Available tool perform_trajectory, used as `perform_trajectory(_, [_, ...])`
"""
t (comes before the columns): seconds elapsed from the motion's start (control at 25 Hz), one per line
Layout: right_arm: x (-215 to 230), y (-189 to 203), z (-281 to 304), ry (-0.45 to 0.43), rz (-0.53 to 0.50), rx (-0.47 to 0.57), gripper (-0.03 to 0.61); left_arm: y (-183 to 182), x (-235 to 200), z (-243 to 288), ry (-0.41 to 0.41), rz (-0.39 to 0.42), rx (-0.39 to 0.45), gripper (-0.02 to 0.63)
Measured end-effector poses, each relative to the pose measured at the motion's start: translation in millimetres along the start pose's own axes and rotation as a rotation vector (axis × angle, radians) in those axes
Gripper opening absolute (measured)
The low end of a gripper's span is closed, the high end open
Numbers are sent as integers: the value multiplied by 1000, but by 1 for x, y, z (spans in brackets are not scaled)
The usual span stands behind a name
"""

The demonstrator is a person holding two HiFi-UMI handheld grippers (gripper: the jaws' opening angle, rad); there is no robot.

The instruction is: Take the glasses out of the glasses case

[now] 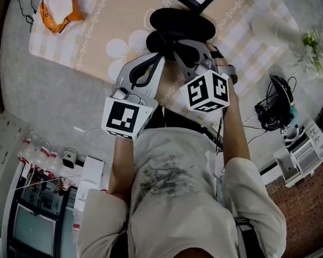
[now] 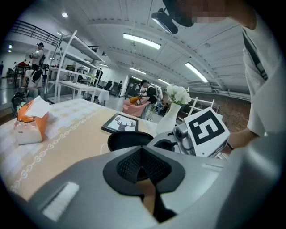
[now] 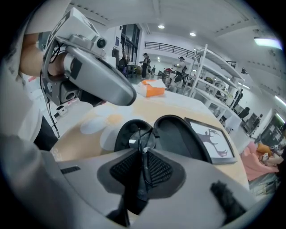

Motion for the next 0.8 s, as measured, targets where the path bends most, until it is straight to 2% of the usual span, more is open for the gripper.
perform_trajectory(0.8, [-3,1,2,18,-74,-12,20,2,2,3,1,0,-5,9])
Point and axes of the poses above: the fingertips, and each gripper's own axes: z forward along the fingers, x to its right, y out of its underside, the point moved 7 cm from there along -z, backward along the fingers, and after that the axes turned 5 degrees about -y, right-handed, at the moved point
